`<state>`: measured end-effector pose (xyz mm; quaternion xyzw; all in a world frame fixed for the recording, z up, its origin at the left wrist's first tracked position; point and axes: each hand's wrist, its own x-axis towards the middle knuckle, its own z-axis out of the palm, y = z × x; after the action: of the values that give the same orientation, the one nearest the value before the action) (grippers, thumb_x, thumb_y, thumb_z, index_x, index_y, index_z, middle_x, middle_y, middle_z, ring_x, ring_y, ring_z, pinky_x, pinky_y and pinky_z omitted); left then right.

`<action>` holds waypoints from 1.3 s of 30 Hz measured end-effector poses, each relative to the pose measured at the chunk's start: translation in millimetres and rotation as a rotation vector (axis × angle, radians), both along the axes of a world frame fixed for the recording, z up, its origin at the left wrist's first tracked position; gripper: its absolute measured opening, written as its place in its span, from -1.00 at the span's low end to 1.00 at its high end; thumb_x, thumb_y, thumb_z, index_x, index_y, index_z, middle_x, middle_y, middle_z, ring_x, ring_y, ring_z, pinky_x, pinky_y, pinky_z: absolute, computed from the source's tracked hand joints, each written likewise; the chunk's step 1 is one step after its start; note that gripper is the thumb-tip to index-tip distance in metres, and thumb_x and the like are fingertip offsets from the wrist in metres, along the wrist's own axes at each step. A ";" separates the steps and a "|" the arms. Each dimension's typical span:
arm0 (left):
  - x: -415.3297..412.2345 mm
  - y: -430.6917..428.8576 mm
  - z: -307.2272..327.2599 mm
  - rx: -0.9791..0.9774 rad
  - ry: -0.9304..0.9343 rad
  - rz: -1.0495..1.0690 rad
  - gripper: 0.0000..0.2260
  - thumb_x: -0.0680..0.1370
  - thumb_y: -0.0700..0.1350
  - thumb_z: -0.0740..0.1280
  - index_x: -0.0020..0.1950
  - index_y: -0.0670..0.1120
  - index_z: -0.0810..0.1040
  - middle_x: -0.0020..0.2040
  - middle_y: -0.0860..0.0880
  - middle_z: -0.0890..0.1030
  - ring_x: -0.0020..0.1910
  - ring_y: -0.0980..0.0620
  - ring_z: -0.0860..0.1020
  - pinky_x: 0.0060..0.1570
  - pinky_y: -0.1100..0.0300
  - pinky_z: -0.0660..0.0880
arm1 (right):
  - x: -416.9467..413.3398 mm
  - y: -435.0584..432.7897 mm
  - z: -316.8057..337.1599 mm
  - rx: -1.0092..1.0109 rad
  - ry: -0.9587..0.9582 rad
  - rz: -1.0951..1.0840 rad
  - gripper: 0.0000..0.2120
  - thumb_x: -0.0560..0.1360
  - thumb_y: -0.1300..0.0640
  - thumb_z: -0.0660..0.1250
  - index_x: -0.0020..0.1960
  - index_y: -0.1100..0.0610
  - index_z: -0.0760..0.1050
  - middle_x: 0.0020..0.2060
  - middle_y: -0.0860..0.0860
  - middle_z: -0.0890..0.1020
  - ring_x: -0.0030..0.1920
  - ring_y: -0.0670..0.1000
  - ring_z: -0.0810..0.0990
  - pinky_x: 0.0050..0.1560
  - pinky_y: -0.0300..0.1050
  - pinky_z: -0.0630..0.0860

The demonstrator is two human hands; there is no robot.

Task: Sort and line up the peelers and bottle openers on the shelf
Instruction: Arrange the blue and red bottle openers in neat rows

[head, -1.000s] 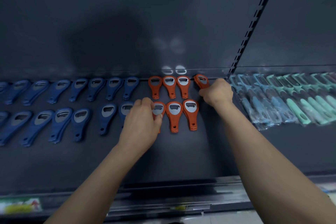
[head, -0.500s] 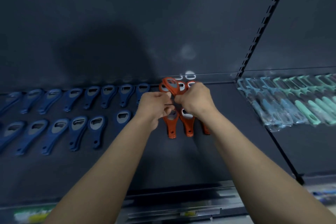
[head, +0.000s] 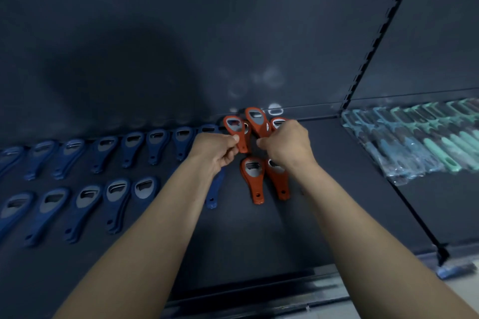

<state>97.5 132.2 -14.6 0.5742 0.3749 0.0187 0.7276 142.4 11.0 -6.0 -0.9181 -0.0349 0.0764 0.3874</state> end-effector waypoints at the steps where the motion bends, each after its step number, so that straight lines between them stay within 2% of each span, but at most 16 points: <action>1: 3.7 2.4 -1.4 0.035 0.018 -0.016 -0.83 0.54 -0.30 0.31 -0.24 -0.18 0.44 -0.33 -0.08 0.47 -0.41 0.10 0.43 -0.63 0.46 0.35 | 1.6 -3.1 -1.0 0.010 0.010 -0.023 -0.66 0.35 0.15 0.42 -0.39 0.14 0.25 -0.28 0.12 0.51 -0.22 0.11 0.52 -0.28 -0.12 0.39; 3: 11.6 4.2 -3.5 0.093 0.041 -0.042 -0.83 0.53 -0.30 0.33 -0.26 -0.19 0.43 -0.33 -0.08 0.47 -0.42 0.09 0.44 -0.63 0.45 0.36 | 3.4 -8.3 -2.5 0.011 0.019 -0.035 -0.68 0.34 0.15 0.42 -0.40 0.13 0.28 -0.32 0.10 0.52 -0.24 0.14 0.55 -0.35 -0.16 0.40; 7: 23.9 5.1 -9.0 0.145 0.052 -0.058 -0.80 0.49 -0.33 0.37 -0.30 -0.20 0.45 -0.36 -0.09 0.48 -0.44 0.08 0.44 -0.62 0.43 0.39 | 5.1 -14.2 -1.9 0.011 0.010 -0.038 -0.68 0.34 0.15 0.43 -0.43 0.14 0.30 -0.39 0.08 0.51 -0.37 0.09 0.49 -0.48 -0.24 0.27; 10: 29.8 6.7 -13.9 0.178 0.052 -0.042 -0.83 0.47 -0.33 0.40 -0.28 -0.22 0.47 -0.31 -0.10 0.51 -0.41 0.07 0.47 -0.60 0.40 0.43 | 5.0 -19.0 -0.9 0.006 0.028 -0.049 -0.64 0.35 0.13 0.44 -0.45 0.14 0.29 -0.47 0.03 0.46 -0.48 0.01 0.41 -0.51 -0.24 0.24; 15: 33.0 6.6 -19.6 0.249 0.049 -0.026 -0.86 0.42 -0.32 0.46 -0.22 -0.24 0.50 -0.27 -0.12 0.54 -0.36 0.05 0.52 -0.59 0.35 0.47 | 0.9 -22.5 -1.2 -0.039 0.026 -0.045 -0.61 0.36 0.14 0.44 -0.46 0.15 0.27 -0.53 0.01 0.41 -0.52 -0.01 0.37 -0.54 -0.28 0.21; 20: 27.7 5.7 -18.7 0.315 0.021 -0.038 -0.79 0.46 -0.26 0.44 -0.30 -0.20 0.45 -0.34 -0.13 0.51 -0.41 0.04 0.49 -0.60 0.34 0.47 | -13.4 -20.1 -3.3 -0.109 0.004 0.006 -0.68 0.35 0.12 0.41 -0.44 0.15 0.31 -0.40 0.08 0.52 -0.32 0.14 0.55 -0.47 -0.24 0.31; 25: 8.2 8.6 -12.4 0.425 -0.006 -0.091 -0.81 0.49 -0.29 0.38 -0.30 -0.15 0.48 -0.33 -0.11 0.52 -0.42 0.05 0.50 -0.57 0.36 0.48 | -39.0 -14.3 -4.5 -0.197 -0.039 0.072 -0.69 0.37 0.04 0.41 -0.36 0.16 0.35 -0.24 0.16 0.58 -0.16 0.20 0.58 -0.28 -0.17 0.36; 27: -2.1 8.1 -12.1 0.456 -0.027 -0.162 -0.82 0.50 -0.30 0.35 -0.29 -0.13 0.51 -0.31 -0.10 0.53 -0.38 0.04 0.52 -0.53 0.37 0.50 | -52.3 -11.7 -5.5 -0.209 -0.066 0.084 -0.70 0.39 -0.01 0.41 -0.31 0.17 0.39 -0.26 0.13 0.57 -0.15 0.19 0.59 -0.28 -0.18 0.35; 29: -11.1 6.4 -14.1 0.517 -0.047 -0.250 -0.86 0.51 -0.28 0.34 -0.23 -0.12 0.54 -0.28 -0.08 0.55 -0.33 0.06 0.54 -0.50 0.37 0.49 | -64.7 -9.9 -6.6 -0.221 -0.090 0.080 -0.69 0.42 -0.01 0.37 -0.33 0.15 0.36 -0.29 0.13 0.55 -0.14 0.19 0.59 -0.29 -0.19 0.34; 33: -21.7 6.3 -20.8 0.651 -0.094 -0.354 -0.95 0.51 -0.24 0.36 -0.11 -0.10 0.57 -0.24 -0.02 0.56 -0.31 0.07 0.56 -0.38 0.29 0.50 | -83.7 -7.4 -10.1 -0.288 -0.131 0.078 -0.77 0.44 0.06 0.32 -0.26 0.14 0.31 -0.09 0.16 0.60 -0.02 0.22 0.58 -0.22 -0.16 0.36; 35: -23.9 5.3 -21.9 0.706 -0.100 -0.407 -0.97 0.50 -0.23 0.38 -0.09 -0.13 0.59 -0.27 0.01 0.56 -0.34 0.07 0.56 -0.33 0.23 0.54 | -91.0 -7.0 -12.5 -0.325 -0.120 0.073 -0.70 0.44 0.09 0.31 -0.33 0.14 0.22 -0.09 0.16 0.59 -0.02 0.22 0.58 -0.23 -0.15 0.35; 39: -23.7 -1.0 -18.8 0.844 -0.080 -0.461 -0.87 0.47 -0.26 0.40 -0.27 -0.11 0.56 -0.30 -0.10 0.62 -0.40 -0.01 0.57 -0.18 0.03 0.62 | -98.3 -6.2 -16.9 -0.370 -0.108 0.065 -0.68 0.46 0.12 0.28 -0.35 0.14 0.19 -0.10 0.14 0.58 -0.04 0.19 0.58 -0.25 -0.14 0.35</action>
<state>73.8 131.2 -33.3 0.8862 0.1693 0.0295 0.4302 44.1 4.8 -22.9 -0.9748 -0.0706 0.0446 0.2067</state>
